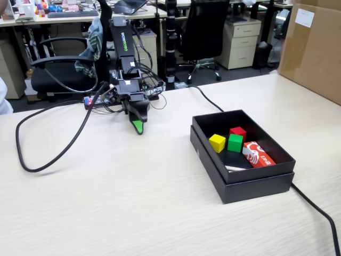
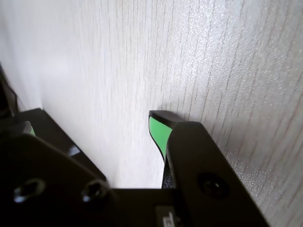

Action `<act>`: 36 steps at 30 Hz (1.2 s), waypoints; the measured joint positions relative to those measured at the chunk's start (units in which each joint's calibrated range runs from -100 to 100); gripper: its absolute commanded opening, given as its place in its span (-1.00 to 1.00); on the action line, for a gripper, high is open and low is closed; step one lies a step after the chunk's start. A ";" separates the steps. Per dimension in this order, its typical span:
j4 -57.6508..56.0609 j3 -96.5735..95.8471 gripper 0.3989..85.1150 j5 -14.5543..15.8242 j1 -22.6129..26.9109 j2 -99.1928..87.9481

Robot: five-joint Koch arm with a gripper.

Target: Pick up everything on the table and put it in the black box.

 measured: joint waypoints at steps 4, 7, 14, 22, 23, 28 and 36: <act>3.02 -2.19 0.12 -0.05 -0.34 -0.13; 3.95 -3.01 0.13 -0.05 -0.54 -0.13; 5.27 -5.29 0.12 0.00 -0.78 -0.65; 5.27 -5.29 0.13 -0.05 -0.73 -0.65; 5.27 -5.39 0.13 -0.05 -0.73 -0.65; 5.27 -5.29 0.13 -0.05 -0.78 -0.65; 5.19 -5.39 0.13 -0.05 -0.78 -0.65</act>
